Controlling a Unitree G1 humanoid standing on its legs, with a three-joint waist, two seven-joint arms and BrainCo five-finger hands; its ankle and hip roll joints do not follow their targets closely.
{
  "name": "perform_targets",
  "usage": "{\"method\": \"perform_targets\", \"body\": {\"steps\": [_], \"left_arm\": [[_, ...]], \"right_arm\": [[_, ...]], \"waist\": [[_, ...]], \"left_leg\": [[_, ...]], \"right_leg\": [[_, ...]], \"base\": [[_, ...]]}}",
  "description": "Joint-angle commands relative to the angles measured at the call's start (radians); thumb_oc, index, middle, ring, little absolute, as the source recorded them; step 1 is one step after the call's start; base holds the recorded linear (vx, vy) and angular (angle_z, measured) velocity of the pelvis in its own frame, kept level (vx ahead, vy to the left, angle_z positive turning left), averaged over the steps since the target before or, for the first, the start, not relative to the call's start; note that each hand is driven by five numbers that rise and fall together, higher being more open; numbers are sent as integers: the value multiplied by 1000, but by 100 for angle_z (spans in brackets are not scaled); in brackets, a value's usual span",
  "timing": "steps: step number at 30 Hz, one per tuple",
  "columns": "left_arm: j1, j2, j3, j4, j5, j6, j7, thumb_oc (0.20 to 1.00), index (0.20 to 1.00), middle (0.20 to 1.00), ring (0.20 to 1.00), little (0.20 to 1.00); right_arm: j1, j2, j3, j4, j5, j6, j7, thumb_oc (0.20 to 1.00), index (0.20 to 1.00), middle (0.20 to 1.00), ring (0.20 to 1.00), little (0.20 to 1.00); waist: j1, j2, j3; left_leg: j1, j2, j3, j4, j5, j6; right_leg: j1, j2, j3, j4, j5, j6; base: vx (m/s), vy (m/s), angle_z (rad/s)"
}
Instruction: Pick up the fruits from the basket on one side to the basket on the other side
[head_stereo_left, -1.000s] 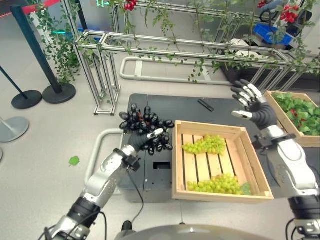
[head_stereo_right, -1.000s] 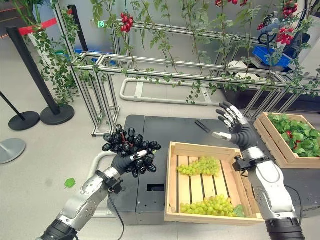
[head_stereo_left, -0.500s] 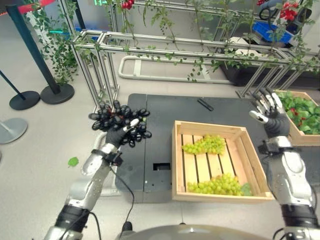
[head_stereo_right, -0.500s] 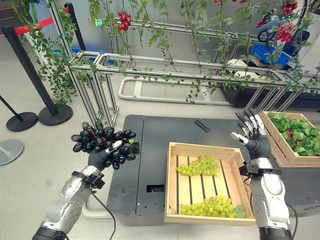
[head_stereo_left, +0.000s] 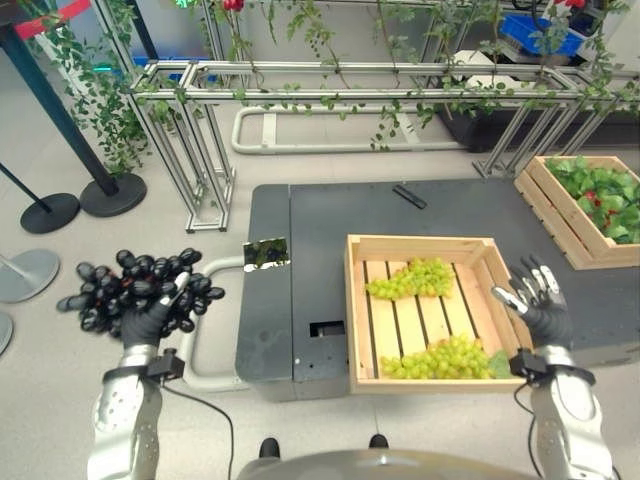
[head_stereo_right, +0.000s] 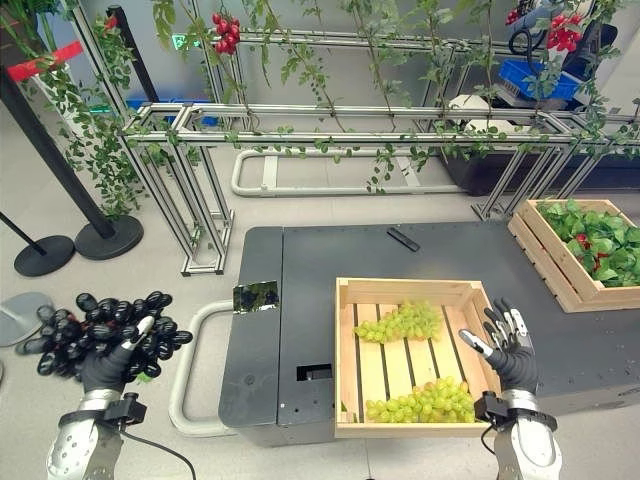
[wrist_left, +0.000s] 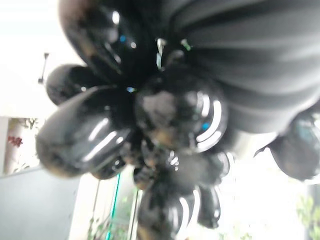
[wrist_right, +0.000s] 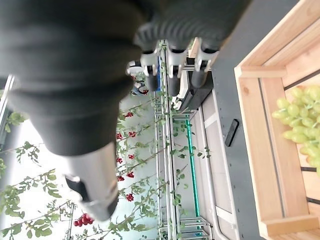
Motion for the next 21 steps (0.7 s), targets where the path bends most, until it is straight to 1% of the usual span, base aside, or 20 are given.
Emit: {"method": "perform_targets", "body": {"steps": [1, 2, 3, 4, 5, 6, 8, 9, 10, 11, 12, 13, 14, 15, 16, 17, 18, 19, 20, 21], "left_arm": [[-32, 54, 71, -25, 75, -121, 42, 200, 200, 200, 200, 200], [-40, 62, 71, -19, 99, -130, 57, 200, 200, 200, 200, 200], [-41, 63, 70, -19, 100, -131, 58, 200, 200, 200, 200, 200], [-49, 76, 68, -25, 129, -141, 85, 200, 200, 200, 200, 200], [-50, 76, 67, -25, 130, -141, 86, 200, 200, 200, 200, 200], [-55, 92, 60, -40, 161, -146, 104, 200, 200, 200, 200, 200], [-57, 100, 58, -47, 177, -152, 110, 200, 200, 200, 200, 200], [-63, 109, 57, -51, 199, -158, 118, 200, 200, 200, 200, 200], [-64, 109, 57, -50, 200, -159, 119, 200, 200, 200, 200, 200], [-74, 115, 62, -55, 209, -167, 139, 200, 200, 200, 200, 200], [-76, 115, 63, -54, 210, -168, 140, 200, 200, 200, 200, 200], [-87, 121, 64, -57, 207, -169, 151, 200, 200, 200, 200, 200], [-100, 131, 62, -58, 200, -171, 156, 200, 200, 200, 200, 200], [-110, 139, 59, -51, 199, -173, 163, 200, 200, 200, 200, 200], [-118, 144, 55, -48, 208, -171, 174, 200, 200, 200, 200, 200], [-121, 143, 54, -49, 214, -165, 180, 200, 200, 200, 200, 200], [-120, 137, 55, -56, 213, -163, 181, 200, 200, 200, 200, 200], [-126, 135, 58, -56, 218, -167, 186, 200, 200, 200, 200, 200], [-124, 137, 55, -59, 219, -166, 184, 200, 200, 200, 200, 200], [-123, 138, 55, -64, 223, -167, 182, 200, 200, 200, 200, 200]], "right_arm": [[-51, -8, -25, -42, -10, -81, 13, 1000, 1000, 1000, 1000, 1000], [-58, -9, -19, -25, -5, -82, 10, 1000, 1000, 1000, 1000, 1000], [-59, -9, -19, -24, -5, -83, 10, 1000, 1000, 1000, 1000, 1000], [-61, -18, -13, -16, -2, -86, 5, 1000, 1000, 1000, 1000, 1000], [-62, -18, -13, -15, -1, -87, 6, 1000, 1000, 1000, 1000, 1000], [-59, -26, -7, -14, -5, -85, 3, 1000, 1000, 1000, 1000, 1000], [-55, -29, -5, -8, -11, -83, 4, 1000, 1000, 1000, 1000, 1000], [-47, -32, -4, -9, -32, -81, 5, 1000, 1000, 1000, 1000, 1000], [-48, -32, -5, -10, -33, -81, 5, 1000, 1000, 1000, 1000, 1000], [-63, -32, 6, -3, -44, -83, -1, 1000, 1000, 1000, 1000, 1000], [-66, -33, 7, -1, -44, -84, -3, 1000, 1000, 1000, 1000, 1000], [-82, -34, 18, -1, -49, -84, -9, 1000, 1000, 1000, 1000, 1000], [-89, -36, 26, -5, -47, -86, -8, 1000, 1000, 1000, 1000, 1000], [-92, -37, 34, -3, -47, -85, -9, 1000, 1000, 1000, 1000, 1000], [-96, -42, 46, 1, -56, -83, -11, 1000, 1000, 1000, 1000, 1000], [-97, -42, 54, 1, -64, -81, -16, 1000, 1000, 1000, 1000, 1000], [-91, -40, 59, 3, -61, -81, -13, 1000, 1000, 1000, 1000, 1000], [-82, -42, 63, 3, -65, -83, -8, 1000, 1000, 1000, 1000, 1000], [-72, -45, 59, -1, -72, -80, -10, 1000, 1000, 1000, 1000, 1000], [-66, -48, 53, -3, -77, -84, -11, 1000, 1000, 1000, 1000, 1000]], "waist": [[-8, -23, -20], [-5, -26, -13], [-4, -26, -13], [-3, -29, 5], [-3, -29, 6], [-5, -31, 25], [-7, -32, 35], [-11, -36, 55], [-9, -37, 55], [-15, -35, 73], [-12, -35, 71], [-9, -27, 78], [-6, -21, 84], [6, -15, 83], [23, -10, 72], [34, -3, 63], [40, 2, 52], [47, 0, 41], [55, -7, 34], [65, -22, 27]], "left_leg": [[-81, -51, -38, 216, -170, 70], [-96, -56, -34, 250, -182, 70], [-98, -55, -34, 255, -184, 70], [-119, -61, -33, 306, -201, 71], [-124, -61, -33, 314, -205, 71], [-137, -66, -30, 352, -225, 80], [-140, -67, -23, 358, -231, 85], [-147, -78, -13, 353, -229, 97], [-147, -79, -11, 351, -227, 98], [-171, -92, 8, 338, -212, 110], [-176, -92, 12, 337, -211, 111], [-198, -81, 18, 340, -198, 113], [-218, -72, 18, 340, -180, 117], [-228, -68, 23, 337, -166, 122], [-234, -66, 29, 324, -152, 125], [-236, -62, 29, 309, -137, 128], [-243, -60, 26, 297, -120, 135], [-260, -61, 21, 305, -110, 141], [-277, -65, 22, 324, -113, 141], [-304, -70, 18, 364, -115, 141]], "right_leg": [[-51, -30, 12, 129, -84, 32], [-55, -34, 17, 140, -87, 33], [-56, -34, 17, 141, -88, 33], [-68, -40, 26, 176, -94, 33], [-71, -40, 27, 180, -96, 33], [-94, -45, 36, 228, -100, 35], [-106, -48, 39, 244, -100, 40], [-130, -57, 58, 245, -70, 60], [-131, -57, 60, 243, -67, 61], [-170, -83, 94, 218, 24, 94], [-176, -83, 99, 215, 29, 96], [-200, -89, 120, 224, 35, 106], [-207, -75, 140, 254, 12, 100], [-196, -62, 126, 320, -38, 88], [-180, -62, 91, 358, -92, 72], [-157, -52, 69, 408, -140, 58], [-129, -28, 69, 495, -184, 47], [-94, 7, 90, 585, -221, 42], [-69, 20, 110, 584, -232, 35], [-22, 28, 131, 582, -232, 35]], "base": [[-32, 56, -10], [-25, 39, -8], [-69, 92, -10], [-50, 59, -9], [-103, 152, -12], [-61, 99, -8], [-118, 158, -9], [-145, 174, -14], [-301, 222, -23], [-197, 107, -27], [-311, 125, -53], [-231, 67, -59], [-322, 107, -56], [-277, 116, -23], [-223, 87, -13], [-167, 40, -24], [-149, -45, -24], [-138, -99, -14], [-148, -187, 14], [-191, -235, 15]]}}
